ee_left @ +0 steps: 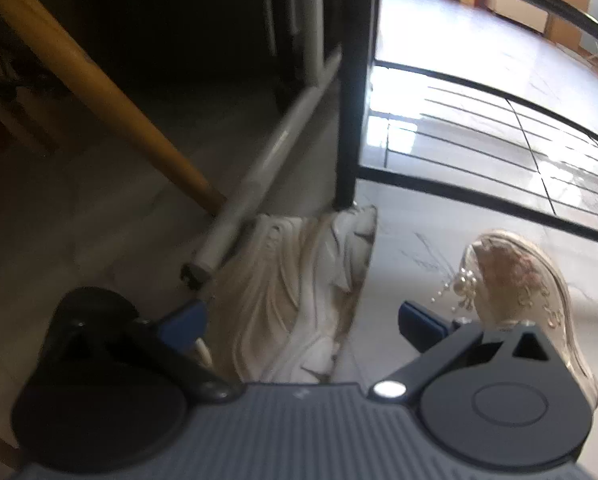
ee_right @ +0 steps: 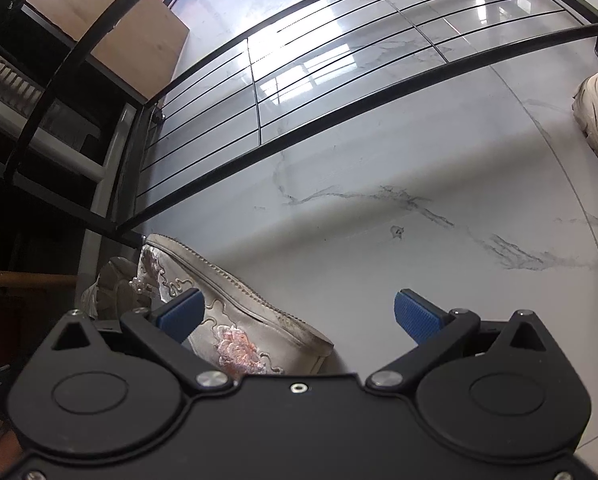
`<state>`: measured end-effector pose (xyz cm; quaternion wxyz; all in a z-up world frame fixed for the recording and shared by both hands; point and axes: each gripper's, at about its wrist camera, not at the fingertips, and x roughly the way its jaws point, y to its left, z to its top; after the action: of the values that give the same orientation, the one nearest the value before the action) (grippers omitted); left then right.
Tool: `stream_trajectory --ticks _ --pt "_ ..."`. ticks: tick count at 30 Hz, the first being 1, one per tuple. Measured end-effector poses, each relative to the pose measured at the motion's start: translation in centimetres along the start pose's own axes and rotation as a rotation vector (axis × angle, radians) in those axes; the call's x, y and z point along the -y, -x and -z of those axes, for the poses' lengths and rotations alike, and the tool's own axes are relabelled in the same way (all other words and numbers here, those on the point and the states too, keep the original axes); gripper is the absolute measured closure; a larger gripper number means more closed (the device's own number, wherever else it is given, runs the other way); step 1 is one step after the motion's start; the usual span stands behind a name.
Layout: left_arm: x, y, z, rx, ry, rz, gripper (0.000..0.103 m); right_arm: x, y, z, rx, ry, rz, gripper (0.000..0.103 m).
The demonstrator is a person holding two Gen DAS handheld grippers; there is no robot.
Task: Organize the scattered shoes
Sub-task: 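Move the left tool to the white chunky sneaker lying by the rack leg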
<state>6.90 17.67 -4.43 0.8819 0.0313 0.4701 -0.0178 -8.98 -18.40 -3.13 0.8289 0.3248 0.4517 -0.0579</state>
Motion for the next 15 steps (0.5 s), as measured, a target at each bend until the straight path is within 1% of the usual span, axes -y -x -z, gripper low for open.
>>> stream_trajectory --ticks 4,7,9,11,15 --pt "0.0 -0.7 0.4 -0.025 -0.009 -0.008 0.001 0.0 -0.2 0.0 -0.009 0.001 -0.001 0.0" --pt "-0.5 -1.8 0.6 -0.07 0.019 0.002 0.001 0.0 -0.2 0.0 -0.013 -0.002 -0.004 0.0" --pt "-0.8 -2.4 0.8 -0.098 0.03 -0.009 0.001 0.0 -0.3 0.0 -0.014 -0.004 -0.005 0.0" --pt "-0.9 -3.1 1.0 -0.125 0.022 -0.038 0.001 0.1 -0.3 0.0 -0.018 -0.009 -0.009 0.0" --pt "-0.3 -3.7 1.2 -0.143 -0.012 -0.071 0.001 0.1 -0.4 0.0 -0.023 -0.009 -0.006 0.0"
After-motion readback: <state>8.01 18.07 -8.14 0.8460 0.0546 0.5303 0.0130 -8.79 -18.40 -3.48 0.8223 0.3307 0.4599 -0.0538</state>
